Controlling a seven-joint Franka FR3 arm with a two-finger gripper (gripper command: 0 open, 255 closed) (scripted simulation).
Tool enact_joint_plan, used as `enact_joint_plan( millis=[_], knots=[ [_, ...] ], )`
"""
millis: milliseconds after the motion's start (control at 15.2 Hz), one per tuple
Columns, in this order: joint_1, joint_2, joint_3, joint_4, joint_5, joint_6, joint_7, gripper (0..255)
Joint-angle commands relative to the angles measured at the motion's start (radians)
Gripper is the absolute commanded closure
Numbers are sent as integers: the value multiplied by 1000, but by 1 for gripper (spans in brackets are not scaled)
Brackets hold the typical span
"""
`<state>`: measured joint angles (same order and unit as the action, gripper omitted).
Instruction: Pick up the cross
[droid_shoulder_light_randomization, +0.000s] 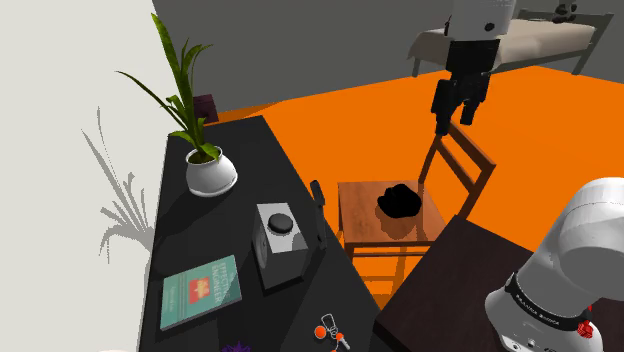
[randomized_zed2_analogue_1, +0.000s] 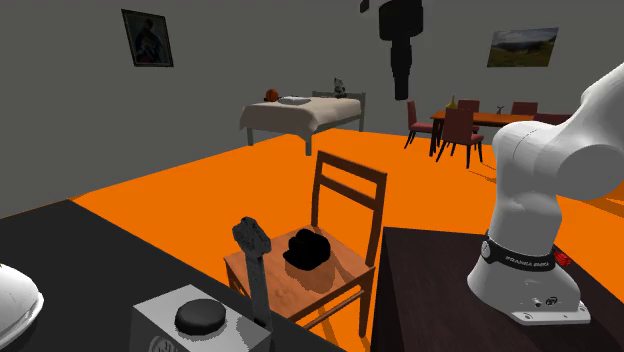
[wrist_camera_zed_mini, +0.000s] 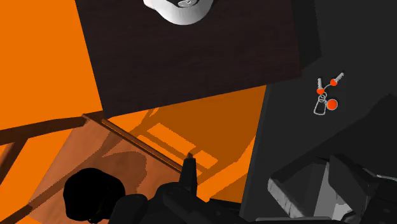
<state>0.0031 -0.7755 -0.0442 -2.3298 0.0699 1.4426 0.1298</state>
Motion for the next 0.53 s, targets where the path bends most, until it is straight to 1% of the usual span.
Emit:
enact_joint_plan(
  millis=[0, 462],
  knots=[
    [0, 0, 0, 0, 0, 0, 0, 0],
    [26, 233, 53, 37, 25, 177, 35, 0]
  ],
)
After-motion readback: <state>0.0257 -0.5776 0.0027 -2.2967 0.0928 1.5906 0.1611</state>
